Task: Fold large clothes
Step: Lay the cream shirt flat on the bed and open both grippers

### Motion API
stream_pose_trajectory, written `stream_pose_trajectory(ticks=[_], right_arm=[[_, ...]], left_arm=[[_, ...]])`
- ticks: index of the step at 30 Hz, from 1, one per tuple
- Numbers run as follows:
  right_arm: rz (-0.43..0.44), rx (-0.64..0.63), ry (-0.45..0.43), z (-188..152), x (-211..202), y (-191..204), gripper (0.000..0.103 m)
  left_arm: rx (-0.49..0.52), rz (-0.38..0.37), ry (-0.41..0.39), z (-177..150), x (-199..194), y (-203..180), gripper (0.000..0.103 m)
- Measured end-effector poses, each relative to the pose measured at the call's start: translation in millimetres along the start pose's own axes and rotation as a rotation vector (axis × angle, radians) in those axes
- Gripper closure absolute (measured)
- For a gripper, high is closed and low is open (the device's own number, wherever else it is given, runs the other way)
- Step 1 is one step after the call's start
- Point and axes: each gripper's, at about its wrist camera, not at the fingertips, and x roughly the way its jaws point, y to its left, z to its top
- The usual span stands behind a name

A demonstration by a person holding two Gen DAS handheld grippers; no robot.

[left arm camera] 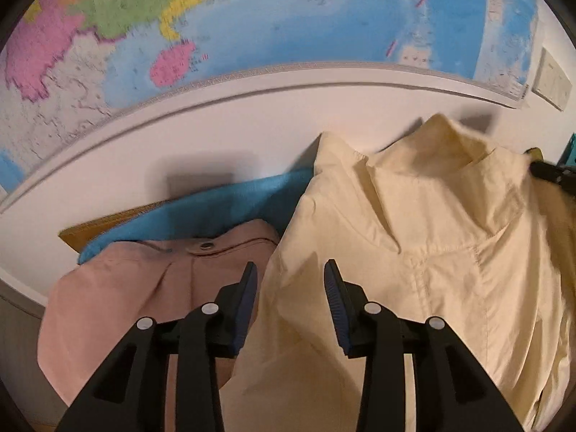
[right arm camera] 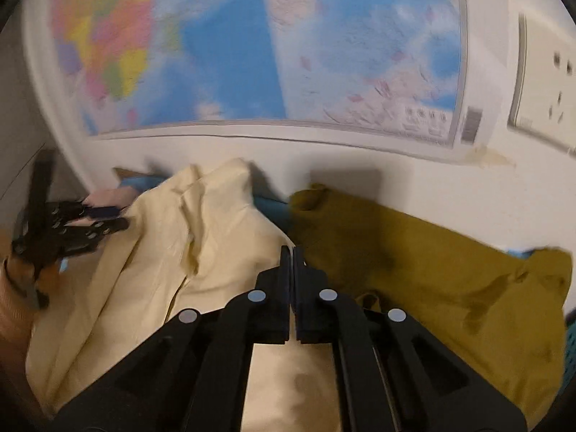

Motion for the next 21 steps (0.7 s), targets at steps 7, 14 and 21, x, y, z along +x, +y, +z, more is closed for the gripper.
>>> stream_pose_trajectory(ticks=[7, 14, 21], right_arm=[[-0.067, 0.043, 0.018, -18, -4, -8, 0.059], [-0.047, 0.012, -0.034, -109, -131, -13, 0.021], [-0.019, 0.117, 0.169, -233, -147, -10, 0.026]], left_arm=[[0.037, 0.036, 0.027, -8, 15, -7, 0.053], [0.089, -0.046, -0.088, -40, -39, -6, 0.041], [0.137, -0.074, -0.104, -76, -61, -17, 0.037]])
